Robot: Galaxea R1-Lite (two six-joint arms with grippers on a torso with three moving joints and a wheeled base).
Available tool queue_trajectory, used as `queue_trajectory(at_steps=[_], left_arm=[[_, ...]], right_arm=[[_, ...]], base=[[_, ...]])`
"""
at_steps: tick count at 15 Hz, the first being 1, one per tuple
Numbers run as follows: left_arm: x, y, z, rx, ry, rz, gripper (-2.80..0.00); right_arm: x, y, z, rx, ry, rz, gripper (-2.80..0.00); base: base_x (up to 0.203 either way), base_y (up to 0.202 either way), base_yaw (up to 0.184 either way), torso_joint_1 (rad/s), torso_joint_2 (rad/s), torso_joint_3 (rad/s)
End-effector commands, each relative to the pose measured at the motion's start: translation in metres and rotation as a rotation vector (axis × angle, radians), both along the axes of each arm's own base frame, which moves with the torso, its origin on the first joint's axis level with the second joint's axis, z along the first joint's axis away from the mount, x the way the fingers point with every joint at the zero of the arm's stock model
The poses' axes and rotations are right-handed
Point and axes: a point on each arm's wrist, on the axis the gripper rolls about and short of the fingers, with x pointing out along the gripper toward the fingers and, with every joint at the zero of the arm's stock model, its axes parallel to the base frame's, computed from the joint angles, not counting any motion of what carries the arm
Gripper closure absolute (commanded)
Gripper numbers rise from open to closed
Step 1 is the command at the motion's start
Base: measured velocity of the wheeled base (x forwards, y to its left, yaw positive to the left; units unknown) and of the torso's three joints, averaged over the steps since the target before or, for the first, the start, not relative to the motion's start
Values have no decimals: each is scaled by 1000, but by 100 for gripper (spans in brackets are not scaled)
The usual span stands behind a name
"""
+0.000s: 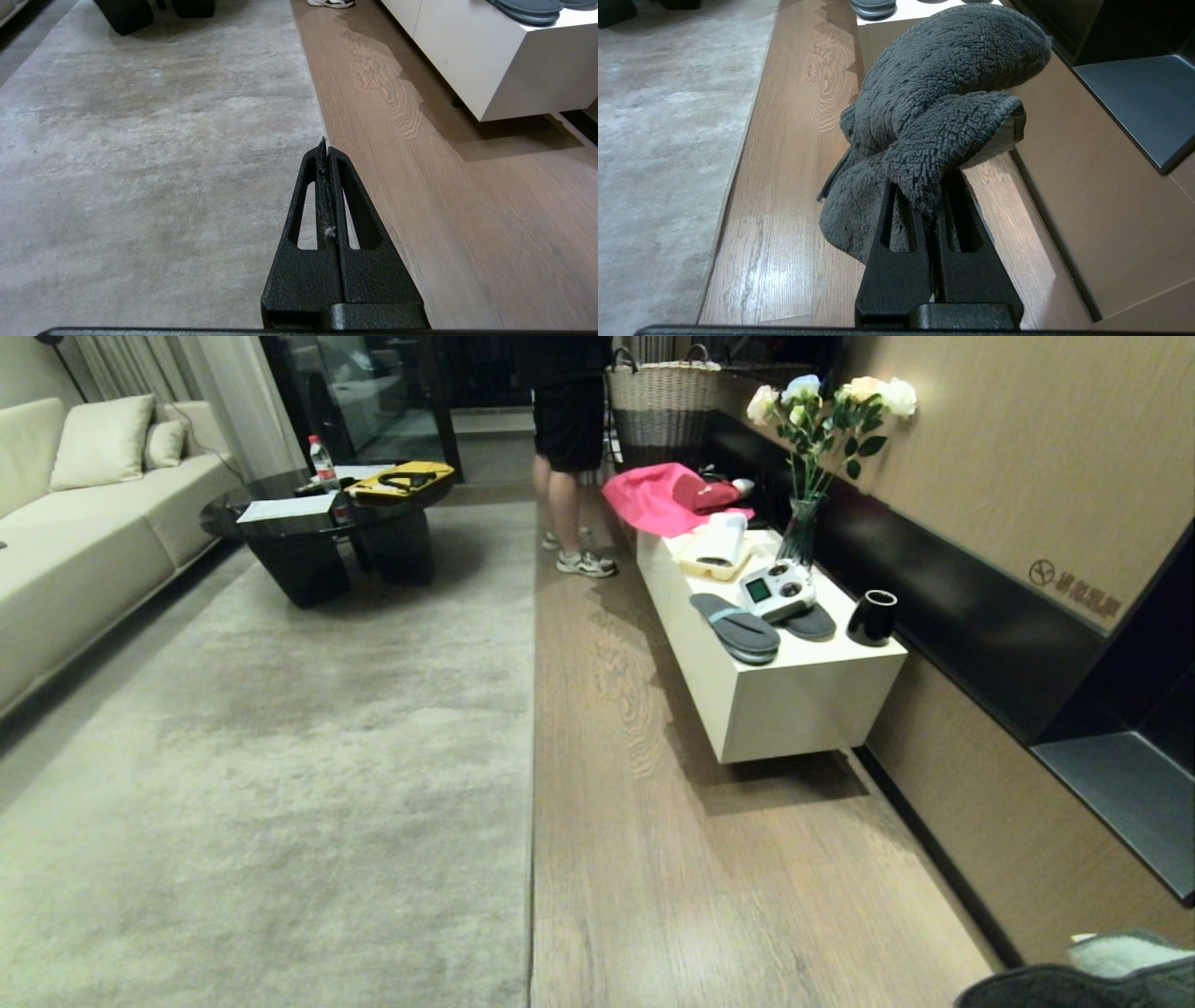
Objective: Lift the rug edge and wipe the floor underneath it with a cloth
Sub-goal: Put down the rag
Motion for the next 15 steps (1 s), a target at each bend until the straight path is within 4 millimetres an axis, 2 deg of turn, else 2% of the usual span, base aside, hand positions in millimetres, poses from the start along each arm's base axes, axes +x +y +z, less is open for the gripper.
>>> queue_trajectory(at_steps=[1,6,10,12,15], left_arm=[[0,0,0,1,0,0,0],[0,0,0,1,0,0,0],[0,0,0,-1,0,0,0],[0,0,0,-1,0,0,0],[0,0,0,-1,0,0,0]], right_arm=[[0,0,0,0,0,1,0],[0,0,2,-39,-6,4,0],[-3,2,31,-51,-11,84,0],[12,2,58,-46,77,95,0],[65,2,105,-35,268,94,0]], base=[[0,0,0,0,0,0],[0,0,0,0,0,0],[0,0,0,0,0,0],[0,0,0,0,0,0],[0,0,0,0,0,0]])
